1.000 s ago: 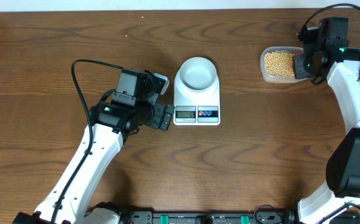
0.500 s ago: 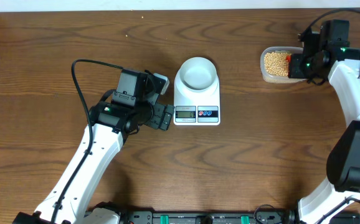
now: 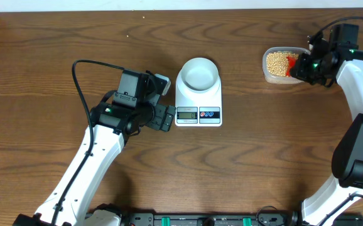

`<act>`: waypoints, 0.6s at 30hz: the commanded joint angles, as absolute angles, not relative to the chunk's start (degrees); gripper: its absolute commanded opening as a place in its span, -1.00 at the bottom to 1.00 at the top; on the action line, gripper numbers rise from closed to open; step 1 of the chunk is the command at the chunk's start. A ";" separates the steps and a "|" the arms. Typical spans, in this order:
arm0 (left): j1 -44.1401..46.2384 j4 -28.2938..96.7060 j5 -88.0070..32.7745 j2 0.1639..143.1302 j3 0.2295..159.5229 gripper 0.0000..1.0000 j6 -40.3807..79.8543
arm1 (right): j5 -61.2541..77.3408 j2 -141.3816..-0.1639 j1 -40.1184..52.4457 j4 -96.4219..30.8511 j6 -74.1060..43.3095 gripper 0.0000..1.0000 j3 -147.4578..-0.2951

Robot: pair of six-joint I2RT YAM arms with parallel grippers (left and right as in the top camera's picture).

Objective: Scoop item into bowl and weigh 50g on scale
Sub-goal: 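Drag the scoop through the soybeans with the right gripper to fill it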

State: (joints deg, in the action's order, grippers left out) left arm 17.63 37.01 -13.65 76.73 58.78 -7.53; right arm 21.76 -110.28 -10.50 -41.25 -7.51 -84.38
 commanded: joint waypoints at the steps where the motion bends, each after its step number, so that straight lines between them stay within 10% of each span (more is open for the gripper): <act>1: 17.43 36.99 -14.13 76.84 58.54 0.82 -7.70 | 27.97 -112.55 -11.53 -41.56 -9.67 -0.98 -84.31; 18: 17.43 36.99 -14.13 76.84 58.54 0.82 -7.70 | 38.63 -112.64 -18.83 -42.30 -9.80 -0.98 -84.31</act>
State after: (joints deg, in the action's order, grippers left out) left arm 17.63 37.01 -13.65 76.73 58.78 -7.53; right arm 35.64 -112.03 -18.17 -42.22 -9.02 -84.38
